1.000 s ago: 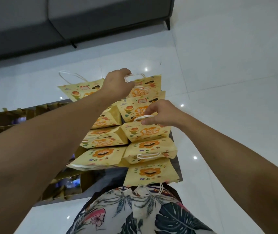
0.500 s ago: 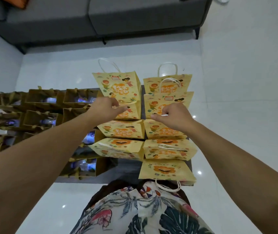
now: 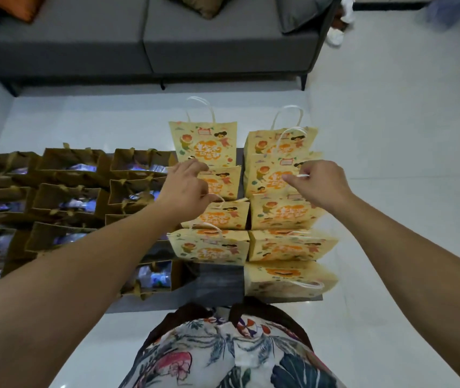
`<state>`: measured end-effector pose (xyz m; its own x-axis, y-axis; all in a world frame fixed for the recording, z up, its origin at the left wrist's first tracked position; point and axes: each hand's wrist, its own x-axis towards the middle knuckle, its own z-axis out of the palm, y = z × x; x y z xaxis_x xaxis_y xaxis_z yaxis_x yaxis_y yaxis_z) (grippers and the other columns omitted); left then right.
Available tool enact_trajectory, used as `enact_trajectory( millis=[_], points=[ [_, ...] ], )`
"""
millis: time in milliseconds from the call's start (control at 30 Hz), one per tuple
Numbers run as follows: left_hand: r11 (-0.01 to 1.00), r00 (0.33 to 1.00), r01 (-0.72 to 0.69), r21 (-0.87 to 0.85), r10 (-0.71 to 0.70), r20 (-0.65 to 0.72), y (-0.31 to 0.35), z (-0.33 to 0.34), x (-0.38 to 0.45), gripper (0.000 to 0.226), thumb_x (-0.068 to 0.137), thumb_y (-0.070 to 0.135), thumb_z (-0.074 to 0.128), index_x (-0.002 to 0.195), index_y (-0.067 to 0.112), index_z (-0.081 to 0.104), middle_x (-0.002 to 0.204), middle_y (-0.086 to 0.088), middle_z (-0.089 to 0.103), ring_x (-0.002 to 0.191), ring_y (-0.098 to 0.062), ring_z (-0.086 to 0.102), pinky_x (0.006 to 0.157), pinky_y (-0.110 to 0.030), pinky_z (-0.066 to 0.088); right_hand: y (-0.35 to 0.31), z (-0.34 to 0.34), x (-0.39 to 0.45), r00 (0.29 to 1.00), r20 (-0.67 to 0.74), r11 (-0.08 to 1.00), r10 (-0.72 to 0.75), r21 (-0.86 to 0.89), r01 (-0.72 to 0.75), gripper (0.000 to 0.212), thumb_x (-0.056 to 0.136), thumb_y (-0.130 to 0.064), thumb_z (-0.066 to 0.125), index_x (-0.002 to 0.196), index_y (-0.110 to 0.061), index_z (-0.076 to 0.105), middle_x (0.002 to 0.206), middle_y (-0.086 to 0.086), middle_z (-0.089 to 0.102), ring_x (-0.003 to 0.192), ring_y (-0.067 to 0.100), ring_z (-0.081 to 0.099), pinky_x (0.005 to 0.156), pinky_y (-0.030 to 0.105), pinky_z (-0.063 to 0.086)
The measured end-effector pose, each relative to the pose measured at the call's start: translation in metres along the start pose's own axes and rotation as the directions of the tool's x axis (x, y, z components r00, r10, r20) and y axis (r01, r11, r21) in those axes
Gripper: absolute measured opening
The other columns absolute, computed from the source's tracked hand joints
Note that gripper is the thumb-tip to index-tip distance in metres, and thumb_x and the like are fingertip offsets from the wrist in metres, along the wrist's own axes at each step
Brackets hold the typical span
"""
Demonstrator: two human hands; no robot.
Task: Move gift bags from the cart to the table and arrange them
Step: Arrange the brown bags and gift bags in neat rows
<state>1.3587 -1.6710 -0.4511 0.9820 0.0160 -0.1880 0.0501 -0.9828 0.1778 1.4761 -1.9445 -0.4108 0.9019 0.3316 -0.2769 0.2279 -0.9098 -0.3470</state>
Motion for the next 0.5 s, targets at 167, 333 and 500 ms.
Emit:
enact_trajectory(
  millis=[167, 333, 500],
  points=[
    [0.998, 0.991, -0.026, 0.049, 0.019, 0.131, 0.005, -0.003, -0.013, 0.041, 0.102, 0.052, 0.043, 0.095, 0.023, 0.071, 0.103, -0.003, 0.064, 0.120, -0.027, 0.053, 0.108, -0.050, 0.031, -0.013, -0.014, -0.014, 0.995, -0.096, 1.000, 0.024, -0.004, -0.024, 0.048, 0.092, -0.063, 0.058, 0.066, -0.023, 0.052, 0.066, -0.004, 0.057, 0.080, 0.030, 0.068, 0.080, 0.036, 0.050],
    [0.985, 0.958, -0.051, 0.164, 0.002, 0.286, 0.013, -0.002, -0.029, 0.036, 0.096, 0.060, 0.050, 0.109, 0.031, 0.067, 0.122, -0.002, 0.064, 0.135, -0.023, 0.042, 0.117, -0.066, -0.005, -0.024, -0.028, -0.022, 0.981, -0.191, 1.000, 0.018, -0.017, -0.022, 0.042, 0.093, -0.057, 0.061, 0.086, -0.016, 0.062, 0.101, 0.007, 0.072, 0.091, 0.025, 0.061, 0.074, 0.030, 0.035],
    [0.995, 0.958, 0.066, -0.076, -0.042, 0.284, 0.013, -0.024, -0.019, 0.023, 0.100, 0.038, 0.056, 0.104, 0.019, 0.068, 0.102, -0.002, 0.067, 0.094, -0.022, 0.058, 0.081, -0.036, 0.049, -0.031, -0.043, -0.015, 0.977, -0.214, 1.000, -0.006, -0.022, 0.002, 0.040, 0.095, -0.052, 0.060, 0.097, -0.013, 0.069, 0.090, 0.003, 0.068, 0.090, 0.025, 0.062, 0.074, 0.030, 0.039]
  ],
)
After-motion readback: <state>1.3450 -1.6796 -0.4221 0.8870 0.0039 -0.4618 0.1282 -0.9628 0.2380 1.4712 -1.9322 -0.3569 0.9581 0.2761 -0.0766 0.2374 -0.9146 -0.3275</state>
